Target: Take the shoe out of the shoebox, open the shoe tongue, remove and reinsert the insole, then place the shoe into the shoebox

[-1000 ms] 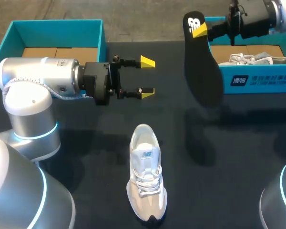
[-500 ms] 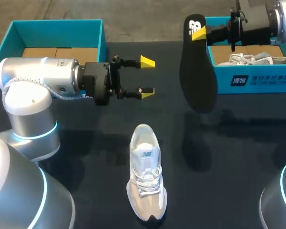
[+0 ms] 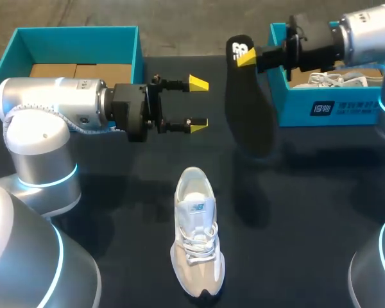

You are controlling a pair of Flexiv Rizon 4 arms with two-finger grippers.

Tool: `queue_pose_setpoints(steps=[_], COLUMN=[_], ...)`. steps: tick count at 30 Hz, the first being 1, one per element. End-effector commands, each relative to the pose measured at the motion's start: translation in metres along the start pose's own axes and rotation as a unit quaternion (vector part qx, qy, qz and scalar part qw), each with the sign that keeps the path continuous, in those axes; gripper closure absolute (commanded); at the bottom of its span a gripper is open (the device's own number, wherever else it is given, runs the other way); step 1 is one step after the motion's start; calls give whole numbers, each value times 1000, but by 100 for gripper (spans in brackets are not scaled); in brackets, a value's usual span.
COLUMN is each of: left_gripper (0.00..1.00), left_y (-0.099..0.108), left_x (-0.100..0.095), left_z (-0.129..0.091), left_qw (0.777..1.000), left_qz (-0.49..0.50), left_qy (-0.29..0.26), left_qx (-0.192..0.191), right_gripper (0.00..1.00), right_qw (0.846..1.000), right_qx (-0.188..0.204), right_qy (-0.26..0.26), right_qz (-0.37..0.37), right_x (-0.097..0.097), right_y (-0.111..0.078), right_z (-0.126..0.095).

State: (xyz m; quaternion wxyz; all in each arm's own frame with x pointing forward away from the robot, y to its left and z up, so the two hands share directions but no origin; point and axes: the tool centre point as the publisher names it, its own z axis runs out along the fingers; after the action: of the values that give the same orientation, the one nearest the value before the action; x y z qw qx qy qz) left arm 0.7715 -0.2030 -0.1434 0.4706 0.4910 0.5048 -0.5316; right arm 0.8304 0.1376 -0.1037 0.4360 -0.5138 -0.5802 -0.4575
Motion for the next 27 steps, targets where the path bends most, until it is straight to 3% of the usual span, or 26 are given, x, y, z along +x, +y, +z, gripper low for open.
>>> queue_pose_setpoints(steps=[1,10,20,26,27], left_gripper=[0,0,0,25,33], left_y=[0,3,13,18,18], left_x=[1,2,-5,-3,-3], left_z=[2,5,23,35,37], left_qw=[1000,1000,998,998,998], left_qz=[1,17,53,59,59], left_qy=[-1,-4,-15,-19,-20], left_qx=[-2,-7,-17,-15,-14], right_gripper=[100,100,100,100,100], right_qw=[1000,1000,1000,1000,1000], right_qx=[29,29,29,29,29], right_qy=[1,1,1,1,1], right_qz=[7,7,7,7,7], right_x=[-4,-4,-4,-4,-4], right_y=[15,15,15,15,15], right_z=[10,10,10,10,10])
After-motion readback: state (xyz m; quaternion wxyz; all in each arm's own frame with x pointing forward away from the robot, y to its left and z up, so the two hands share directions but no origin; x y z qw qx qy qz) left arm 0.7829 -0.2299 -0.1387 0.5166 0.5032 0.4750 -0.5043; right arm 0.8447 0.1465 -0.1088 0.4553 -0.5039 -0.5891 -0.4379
